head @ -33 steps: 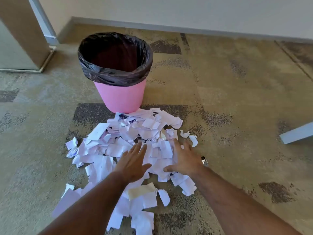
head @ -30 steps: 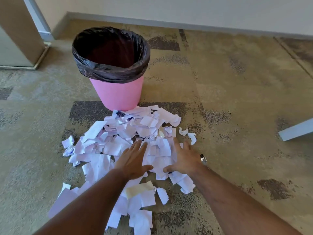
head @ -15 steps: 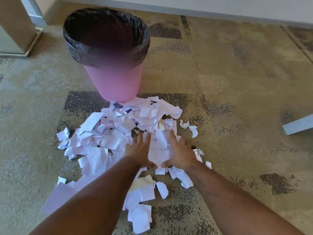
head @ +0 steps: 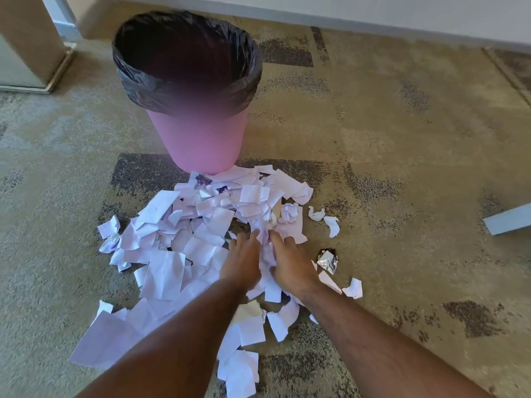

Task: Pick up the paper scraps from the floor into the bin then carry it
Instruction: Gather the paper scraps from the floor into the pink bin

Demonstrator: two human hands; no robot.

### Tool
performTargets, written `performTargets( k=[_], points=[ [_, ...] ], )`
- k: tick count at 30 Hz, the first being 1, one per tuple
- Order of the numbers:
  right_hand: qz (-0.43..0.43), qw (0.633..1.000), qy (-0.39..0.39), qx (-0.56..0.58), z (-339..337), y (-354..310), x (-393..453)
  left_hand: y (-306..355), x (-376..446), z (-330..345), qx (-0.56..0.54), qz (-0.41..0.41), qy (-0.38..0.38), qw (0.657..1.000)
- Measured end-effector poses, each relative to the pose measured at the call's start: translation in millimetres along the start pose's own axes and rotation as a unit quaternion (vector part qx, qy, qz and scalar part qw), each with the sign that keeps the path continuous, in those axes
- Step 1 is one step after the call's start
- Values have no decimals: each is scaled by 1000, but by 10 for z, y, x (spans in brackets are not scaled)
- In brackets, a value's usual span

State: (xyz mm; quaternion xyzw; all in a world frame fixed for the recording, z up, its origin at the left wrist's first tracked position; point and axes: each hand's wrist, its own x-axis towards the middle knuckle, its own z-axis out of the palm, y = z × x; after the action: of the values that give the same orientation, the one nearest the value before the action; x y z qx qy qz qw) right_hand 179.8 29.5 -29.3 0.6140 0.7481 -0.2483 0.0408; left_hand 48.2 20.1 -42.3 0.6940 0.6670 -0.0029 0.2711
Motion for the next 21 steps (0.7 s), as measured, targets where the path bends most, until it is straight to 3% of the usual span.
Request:
performTargets(
  k=[3, 5, 14, 21],
  points=[
    [5, 999, -4, 52, -50, -17, -17, -42, 52, 27, -142, -36, 8, 989],
    [3, 997, -7, 77, -108, -20, -43, -40, 48, 7, -180, -45, 13, 982],
    [-14, 977, 83, 196, -359, -146, -174, 23, 40, -630, -174, 8, -51, 983],
    [-43, 943, 219, 247, -708, -581, -185, 25, -36, -1365, -100, 92, 63, 989]
  ],
)
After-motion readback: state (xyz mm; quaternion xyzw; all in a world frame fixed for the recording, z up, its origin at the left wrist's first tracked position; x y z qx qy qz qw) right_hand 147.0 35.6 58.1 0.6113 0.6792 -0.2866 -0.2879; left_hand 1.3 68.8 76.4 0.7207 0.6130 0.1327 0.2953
